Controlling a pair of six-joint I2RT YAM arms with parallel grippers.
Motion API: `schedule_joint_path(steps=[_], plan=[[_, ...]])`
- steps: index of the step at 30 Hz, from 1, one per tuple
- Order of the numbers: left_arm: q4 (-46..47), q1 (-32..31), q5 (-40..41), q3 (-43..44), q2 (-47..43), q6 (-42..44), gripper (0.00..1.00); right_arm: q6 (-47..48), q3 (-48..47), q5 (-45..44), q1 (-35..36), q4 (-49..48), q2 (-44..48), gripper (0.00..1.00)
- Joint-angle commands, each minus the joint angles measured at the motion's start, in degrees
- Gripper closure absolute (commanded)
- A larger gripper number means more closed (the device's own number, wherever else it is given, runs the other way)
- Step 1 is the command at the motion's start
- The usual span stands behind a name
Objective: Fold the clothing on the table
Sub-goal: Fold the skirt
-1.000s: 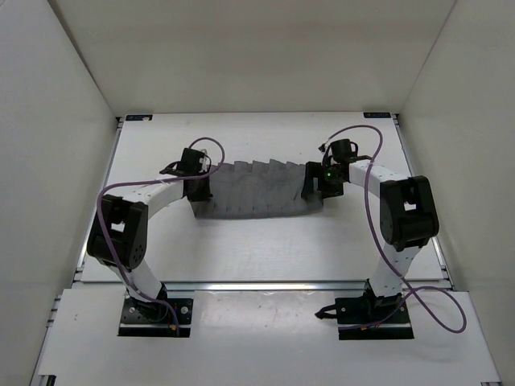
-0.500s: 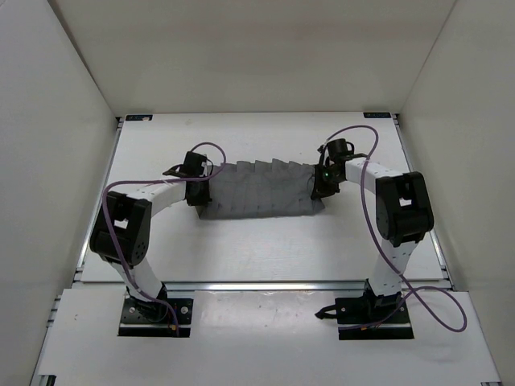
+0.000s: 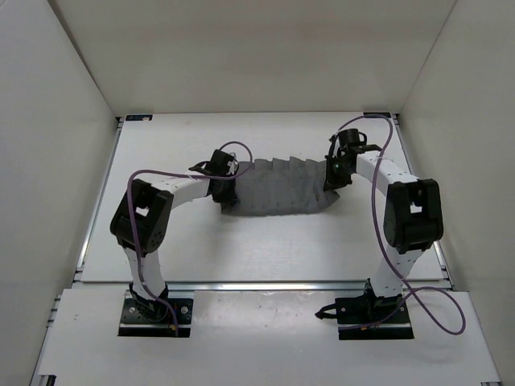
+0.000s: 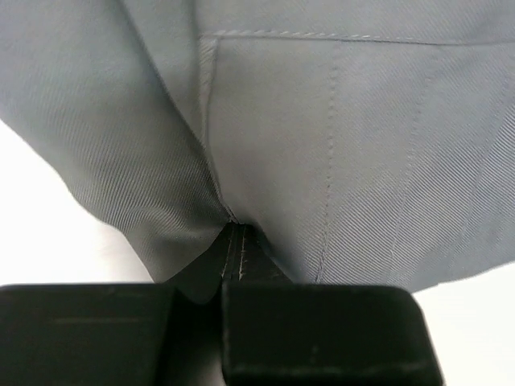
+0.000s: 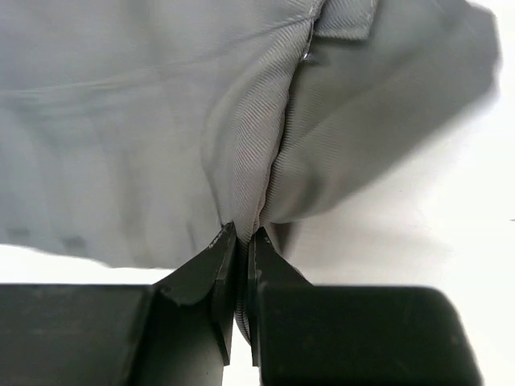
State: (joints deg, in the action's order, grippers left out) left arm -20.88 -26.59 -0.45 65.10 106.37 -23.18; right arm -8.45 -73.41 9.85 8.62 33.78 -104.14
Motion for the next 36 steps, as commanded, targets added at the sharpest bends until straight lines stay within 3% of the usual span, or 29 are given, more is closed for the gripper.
schedule_joint_path(steps=[1,13,18,27,34,35,36], plan=[[1.1,-3.55,-6.31,2.3,3.85,-3.09,1.0,0.9,-6.29,0.52,2.0,0.94,4.73,1.0],[4.27,-6.81,-15.02,10.66,11.23,-7.32,1.0,-1.4,-24.5,1.4,16.77,6.21,-3.17,1.0],[6.11,-5.06,-16.95,8.48,10.79,-8.46,1.0,-3.5,-23.45,4.03,21.34,4.54,-5.55,1.0],[13.15,-2.15,-21.96,-0.76,7.89,-12.85,1.0,-9.48,-19.76,13.35,23.28,-2.48,-8.01,1.0],[15.78,-0.57,-23.28,-3.23,6.57,-13.99,1.0,-8.78,-20.2,13.79,26.36,-0.47,-11.17,1.0],[15.87,-0.57,-23.2,-3.49,6.4,-14.09,1.0,-9.3,-19.76,14.67,26.71,-0.73,-11.26,0.94],[15.96,-0.57,-23.19,-3.92,6.22,-14.17,1.0,-9.57,-19.58,14.85,26.45,-0.91,-12.05,0.75]])
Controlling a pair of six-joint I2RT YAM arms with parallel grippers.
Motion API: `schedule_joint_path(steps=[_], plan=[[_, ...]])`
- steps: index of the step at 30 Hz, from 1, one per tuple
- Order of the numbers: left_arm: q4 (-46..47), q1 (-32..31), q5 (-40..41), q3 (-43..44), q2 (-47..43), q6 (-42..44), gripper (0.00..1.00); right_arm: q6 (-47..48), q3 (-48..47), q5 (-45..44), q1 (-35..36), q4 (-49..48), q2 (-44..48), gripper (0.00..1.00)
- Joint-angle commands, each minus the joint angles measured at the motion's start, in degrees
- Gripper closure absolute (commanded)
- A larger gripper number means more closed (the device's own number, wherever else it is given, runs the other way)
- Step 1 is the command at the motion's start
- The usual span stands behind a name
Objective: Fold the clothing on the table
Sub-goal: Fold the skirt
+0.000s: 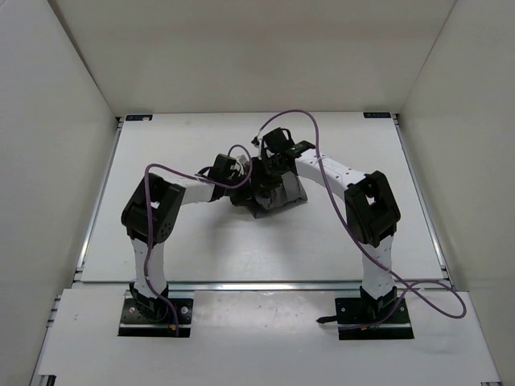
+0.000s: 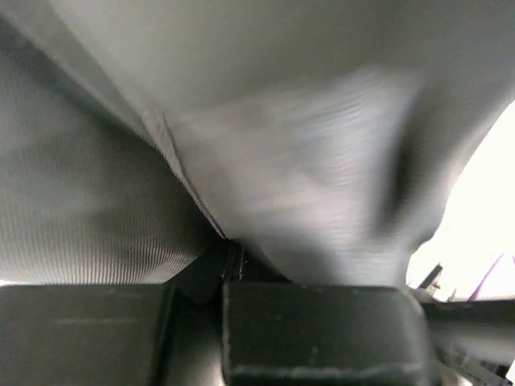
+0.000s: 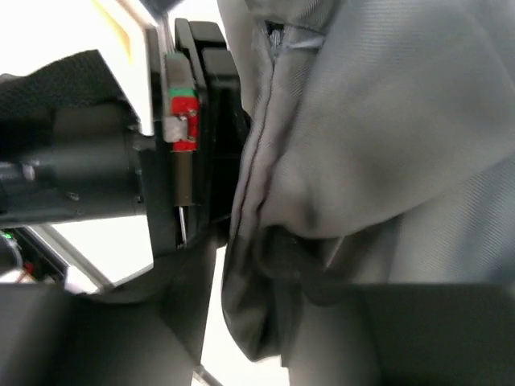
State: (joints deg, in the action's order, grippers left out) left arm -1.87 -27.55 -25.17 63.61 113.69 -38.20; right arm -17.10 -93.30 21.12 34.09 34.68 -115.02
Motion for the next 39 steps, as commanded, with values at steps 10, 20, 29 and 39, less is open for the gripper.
schedule_joint_path(steps=[10,20,29,39], plan=[[-8.75,6.37,1.17,-4.47,-13.3,3.83,0.92,-2.05,-4.26,2.44,-4.81,-2.15,8.04,0.12],[-8.97,10.32,0.92,-7.62,-27.81,4.53,0.49,0.57,10.93,-0.99,-10.79,-8.92,14.04,1.0],[12.13,-0.21,-2.25,-8.06,-21.51,-5.38,1.0,2.34,13.58,7.78,-15.19,-15.06,9.65,1.0],[6.18,-0.93,13.38,-12.9,-15.25,-5.58,1.0,6.64,9.19,9.29,-17.74,-14.82,0.25,1.0]])
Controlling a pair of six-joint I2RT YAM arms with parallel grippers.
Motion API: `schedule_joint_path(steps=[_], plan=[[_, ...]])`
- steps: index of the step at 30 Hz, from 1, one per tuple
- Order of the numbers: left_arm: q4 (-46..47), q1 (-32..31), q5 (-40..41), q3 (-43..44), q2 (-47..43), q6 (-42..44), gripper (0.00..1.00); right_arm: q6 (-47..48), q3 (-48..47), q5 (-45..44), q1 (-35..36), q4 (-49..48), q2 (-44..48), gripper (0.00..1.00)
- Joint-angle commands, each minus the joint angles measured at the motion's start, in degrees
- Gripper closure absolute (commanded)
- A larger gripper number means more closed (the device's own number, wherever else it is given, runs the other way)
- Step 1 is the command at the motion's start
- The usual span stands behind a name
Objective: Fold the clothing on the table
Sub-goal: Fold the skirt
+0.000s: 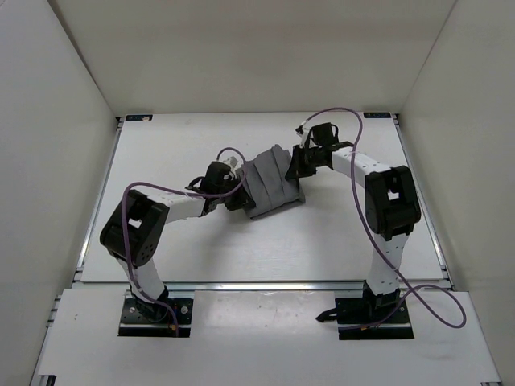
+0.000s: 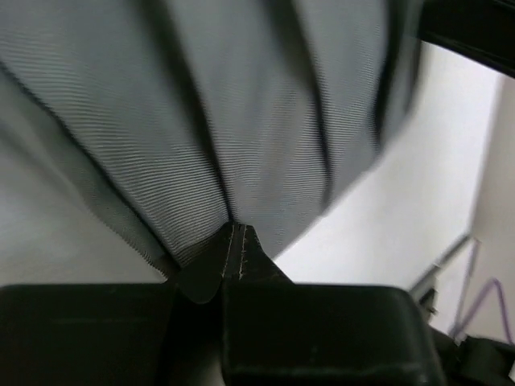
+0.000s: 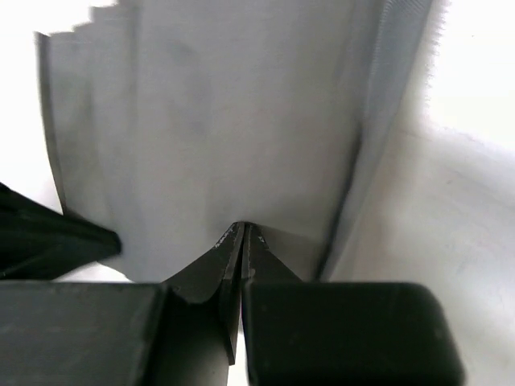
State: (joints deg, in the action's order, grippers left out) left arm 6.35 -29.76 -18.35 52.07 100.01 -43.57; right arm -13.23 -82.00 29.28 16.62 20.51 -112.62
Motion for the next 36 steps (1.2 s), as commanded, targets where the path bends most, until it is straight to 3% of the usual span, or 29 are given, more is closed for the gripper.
schedule_joint_path(steps=[1,8,9,11,13,14,18,20,25,29,36], plan=[[-2.91,1.72,7.27,-1.97,-1.66,-0.11,1.0,3.47,-1.85,0.35,-0.54,-0.21,-2.25,1.0],[-3.98,5.4,4.22,-0.58,-4.73,3.4,0.99,3.66,-5.44,2.26,-3.26,2.33,-2.17,1.0],[-5.19,5.5,2.11,0.04,-5.52,3.75,0.97,3.39,-6.76,2.62,-3.52,3.38,-1.56,0.95],[-8.87,6.02,0.87,3.89,-7.19,6.46,0.86,2.87,-9.84,2.54,-4.32,5.06,0.2,0.69],[-17.12,6.12,4.0,7.15,-10.6,12.6,0.73,2.42,-11.34,1.13,-5.19,6.81,3.09,0.29],[-21.68,5.94,5.76,8.99,-11.84,14.11,0.59,2.77,-11.6,0.52,-5.54,7.08,5.02,0.15],[-32.25,6.72,18.23,15.24,-14.04,24.65,0.12,3.83,-8.98,-9.02,-6.16,9.01,10.04,0.01],[-34.12,8.74,20.19,15.25,-15.88,27.04,0.02,5.58,-7.4,-12.47,-6.43,10.94,12.5,0.01],[-36.84,12.88,24.4,12.09,-20.98,32.4,0.01,6.03,-0.02,-19.86,-8.45,13.5,16.45,0.01],[-39.92,12.36,30.56,9.11,-24.15,35.75,0.02,7.43,6.67,-19.18,-9.24,11.75,21.37,0.01],[-40.88,15.69,25.47,2.95,-27.94,31.88,0.01,6.47,13.35,-19.0,-7.05,7.26,25.52,0.03]])
